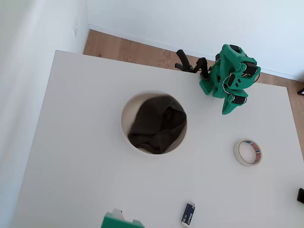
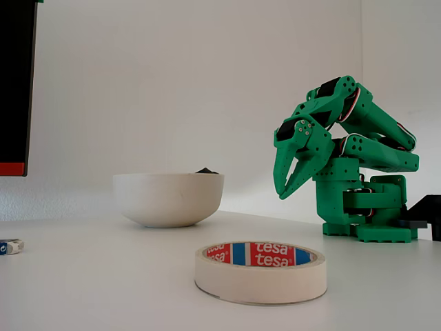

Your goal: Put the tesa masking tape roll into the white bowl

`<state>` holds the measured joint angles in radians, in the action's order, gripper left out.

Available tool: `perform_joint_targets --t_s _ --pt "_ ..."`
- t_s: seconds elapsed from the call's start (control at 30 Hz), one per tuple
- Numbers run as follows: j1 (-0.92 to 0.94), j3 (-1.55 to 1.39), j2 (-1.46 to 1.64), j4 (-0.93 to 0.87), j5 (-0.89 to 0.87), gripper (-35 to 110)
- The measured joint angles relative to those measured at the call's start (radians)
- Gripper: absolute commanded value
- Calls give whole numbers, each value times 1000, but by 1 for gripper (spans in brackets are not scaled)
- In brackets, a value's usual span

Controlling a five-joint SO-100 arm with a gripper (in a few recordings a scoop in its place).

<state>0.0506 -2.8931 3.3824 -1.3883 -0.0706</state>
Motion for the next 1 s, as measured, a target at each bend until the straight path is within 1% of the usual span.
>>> perform_joint_targets --t_s 0.77,0.9,1.0 --pt "0 0 0 0 14 -8" --pt "17 0 -6 57 6 -8" --pt "11 23 -123 167 34 -8"
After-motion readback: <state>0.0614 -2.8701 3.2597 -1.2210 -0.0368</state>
